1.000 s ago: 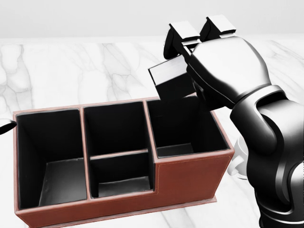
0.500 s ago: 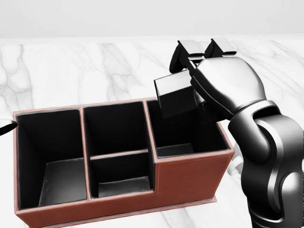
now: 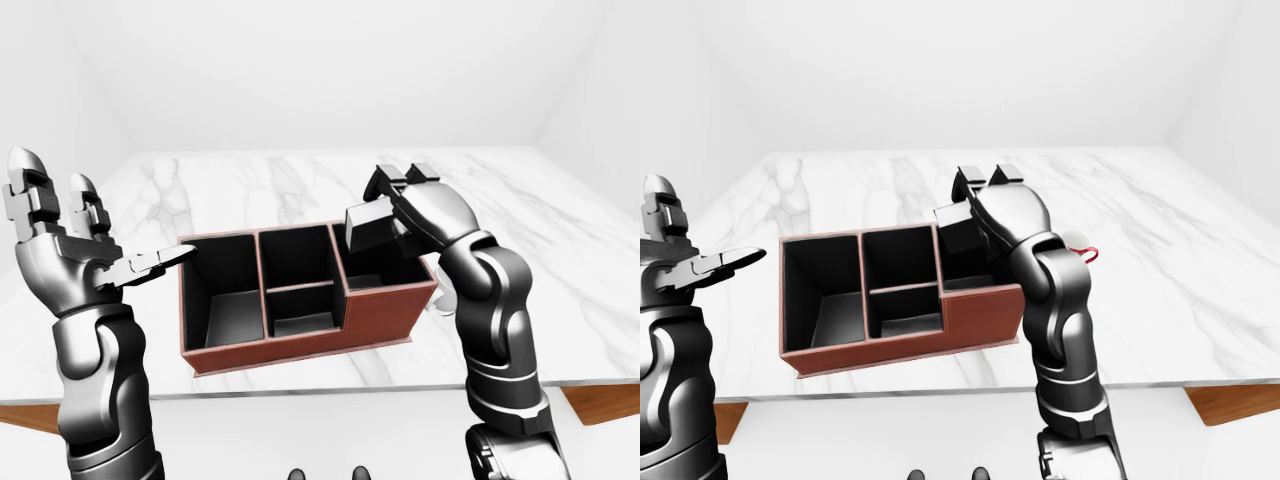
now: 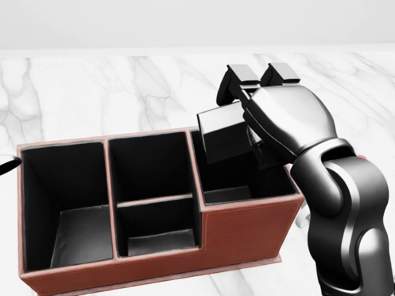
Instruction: Pick up the book and place it in the right compartment of the caddy.
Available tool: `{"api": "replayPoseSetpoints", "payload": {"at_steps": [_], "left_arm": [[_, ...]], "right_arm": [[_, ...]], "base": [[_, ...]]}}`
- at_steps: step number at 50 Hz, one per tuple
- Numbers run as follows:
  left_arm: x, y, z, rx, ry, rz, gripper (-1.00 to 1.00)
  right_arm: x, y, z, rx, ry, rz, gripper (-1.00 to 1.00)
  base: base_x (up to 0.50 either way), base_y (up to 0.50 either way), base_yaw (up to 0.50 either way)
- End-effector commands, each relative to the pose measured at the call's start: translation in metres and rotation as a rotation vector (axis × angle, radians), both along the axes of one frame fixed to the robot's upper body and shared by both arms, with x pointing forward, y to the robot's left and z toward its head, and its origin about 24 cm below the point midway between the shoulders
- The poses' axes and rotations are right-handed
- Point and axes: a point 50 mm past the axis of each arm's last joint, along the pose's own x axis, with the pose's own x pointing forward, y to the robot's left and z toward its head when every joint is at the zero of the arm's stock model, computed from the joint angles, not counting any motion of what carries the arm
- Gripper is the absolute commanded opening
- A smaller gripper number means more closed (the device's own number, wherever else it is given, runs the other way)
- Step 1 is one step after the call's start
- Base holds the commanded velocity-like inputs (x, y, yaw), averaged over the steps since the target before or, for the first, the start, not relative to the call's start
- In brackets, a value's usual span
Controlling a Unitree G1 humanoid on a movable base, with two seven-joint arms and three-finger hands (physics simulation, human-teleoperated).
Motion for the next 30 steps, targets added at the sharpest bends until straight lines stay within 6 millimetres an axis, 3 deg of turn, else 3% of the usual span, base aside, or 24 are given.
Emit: {"api": "replayPoseSetpoints", "payload": {"at_steps": [1,30], "left_arm": [[0.0,0.0,0.0,-0.001,-0.001,0.0,1.0],[0.0,0.0,0.0,-0.001,0.002,0.001,1.0]], "right_arm": [[-0.001,0.0,0.002,0.002,-0.012,-0.009,-1.0],[-0.001,0.003,-0.023,0.034,0.09,0.018,-1.0]], "base": [[0.0,0.0,0.0],[0.0,0.0,0.0]]}}
